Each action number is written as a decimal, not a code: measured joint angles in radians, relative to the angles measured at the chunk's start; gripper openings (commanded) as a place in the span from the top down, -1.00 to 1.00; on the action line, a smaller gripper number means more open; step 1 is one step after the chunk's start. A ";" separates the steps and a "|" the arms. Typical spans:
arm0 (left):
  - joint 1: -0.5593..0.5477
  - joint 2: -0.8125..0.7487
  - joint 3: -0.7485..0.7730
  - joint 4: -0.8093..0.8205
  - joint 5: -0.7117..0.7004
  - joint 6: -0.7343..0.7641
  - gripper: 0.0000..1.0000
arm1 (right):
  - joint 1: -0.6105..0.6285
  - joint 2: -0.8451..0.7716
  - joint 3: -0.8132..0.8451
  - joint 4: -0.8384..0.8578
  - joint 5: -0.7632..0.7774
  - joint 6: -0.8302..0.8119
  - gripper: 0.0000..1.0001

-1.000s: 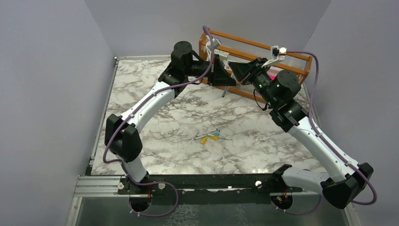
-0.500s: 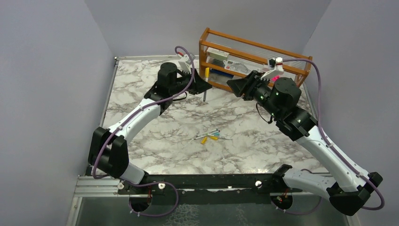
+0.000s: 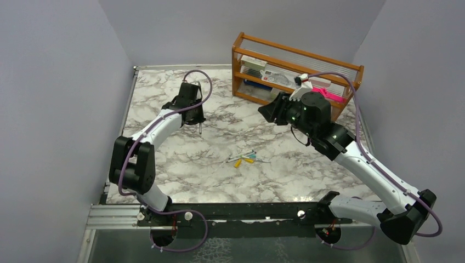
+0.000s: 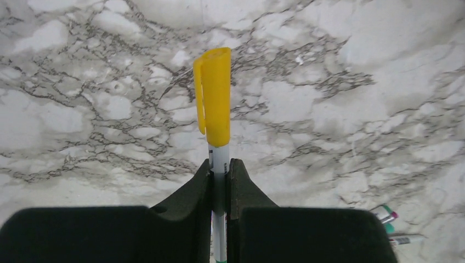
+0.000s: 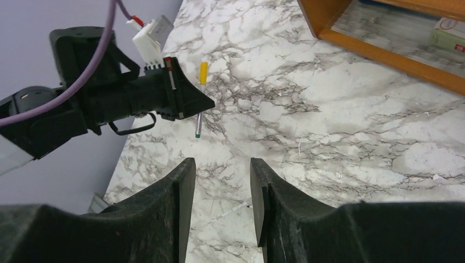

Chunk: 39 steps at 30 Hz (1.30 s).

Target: Insert the pens into the pen caps

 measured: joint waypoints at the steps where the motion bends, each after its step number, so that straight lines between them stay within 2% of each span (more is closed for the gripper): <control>1: 0.000 0.021 0.008 -0.022 -0.019 0.013 1.00 | 0.000 0.004 0.000 0.000 -0.007 -0.004 0.18; 4: -0.001 0.071 0.016 -0.069 -0.058 0.041 0.97 | 0.000 0.014 -0.006 0.000 -0.031 -0.011 0.18; 16: 0.000 0.174 0.017 -0.149 -0.087 0.055 0.15 | 0.000 0.031 -0.060 -0.038 -0.074 -0.025 0.16; 24: 0.002 0.171 0.018 -0.152 -0.084 0.047 -0.11 | 0.000 0.045 -0.124 -0.103 -0.073 -0.047 0.11; 28: 0.002 0.129 0.018 -0.150 -0.055 0.038 -0.12 | 0.001 0.123 -0.158 -0.143 -0.073 -0.063 0.12; 30: 0.002 0.086 0.019 -0.147 -0.036 0.037 -0.03 | 0.001 0.156 -0.192 -0.166 -0.073 -0.064 0.34; 32: 0.002 0.021 0.021 -0.126 -0.002 0.036 0.18 | 0.001 0.173 -0.222 -0.192 -0.073 -0.063 0.60; 34: 0.001 -0.030 0.024 -0.097 0.037 0.037 0.28 | 0.001 0.185 -0.235 -0.210 -0.073 -0.052 0.71; 35: -0.003 -0.058 0.025 -0.073 0.061 0.039 0.29 | 0.001 0.189 -0.236 -0.216 -0.073 -0.038 0.71; 36: -0.010 -0.080 0.026 -0.050 0.085 0.042 0.28 | 0.001 0.193 -0.236 -0.217 -0.074 -0.020 0.63; 39: -0.058 -0.105 0.030 0.005 0.129 0.059 0.28 | 0.001 0.190 -0.252 -0.208 -0.086 0.055 0.23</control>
